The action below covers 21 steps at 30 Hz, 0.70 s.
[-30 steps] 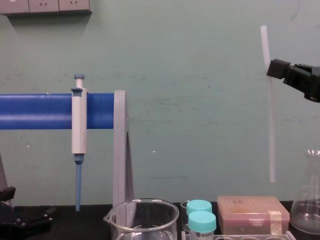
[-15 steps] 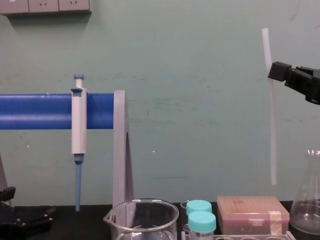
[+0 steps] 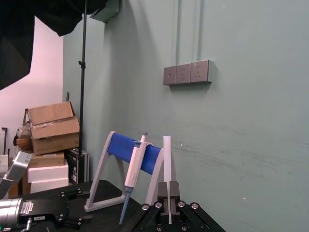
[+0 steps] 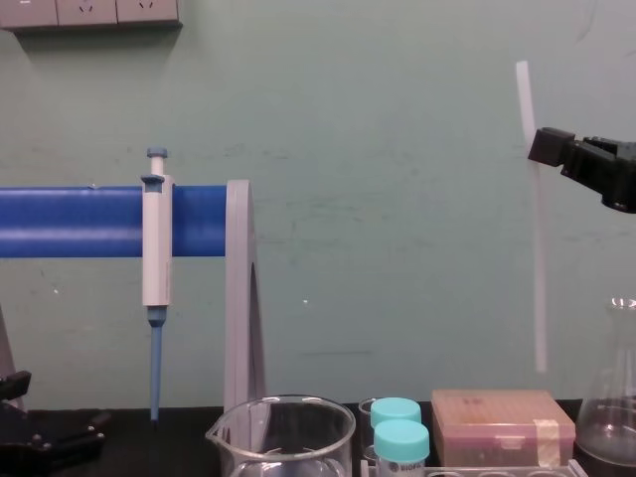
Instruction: Pick up the stirring rod with one hand, then place it down.
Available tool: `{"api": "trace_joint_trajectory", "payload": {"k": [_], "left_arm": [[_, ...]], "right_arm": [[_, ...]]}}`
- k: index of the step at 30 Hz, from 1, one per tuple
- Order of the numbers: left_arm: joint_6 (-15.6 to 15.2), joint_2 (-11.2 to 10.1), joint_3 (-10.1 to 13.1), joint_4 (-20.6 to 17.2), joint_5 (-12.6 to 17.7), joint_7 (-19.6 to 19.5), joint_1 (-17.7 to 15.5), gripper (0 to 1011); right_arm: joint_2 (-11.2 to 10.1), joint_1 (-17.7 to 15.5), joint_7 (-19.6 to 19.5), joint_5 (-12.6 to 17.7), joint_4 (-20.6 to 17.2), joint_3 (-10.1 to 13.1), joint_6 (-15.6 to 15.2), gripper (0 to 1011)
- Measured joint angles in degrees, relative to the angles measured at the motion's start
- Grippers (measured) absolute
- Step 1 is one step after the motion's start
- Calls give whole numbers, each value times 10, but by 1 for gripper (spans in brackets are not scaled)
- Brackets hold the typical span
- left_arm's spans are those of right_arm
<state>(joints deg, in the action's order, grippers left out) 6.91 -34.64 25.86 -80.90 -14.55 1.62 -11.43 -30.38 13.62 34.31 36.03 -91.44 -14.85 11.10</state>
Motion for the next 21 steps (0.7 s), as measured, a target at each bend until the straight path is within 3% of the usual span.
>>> {"api": "trace_joint_trajectory", "payload": {"k": [21], "left_arm": [[0,0,0,0,0,0,0,1000]], "right_arm": [[1,3,-1,-1,5,-1,-2,29]]}}
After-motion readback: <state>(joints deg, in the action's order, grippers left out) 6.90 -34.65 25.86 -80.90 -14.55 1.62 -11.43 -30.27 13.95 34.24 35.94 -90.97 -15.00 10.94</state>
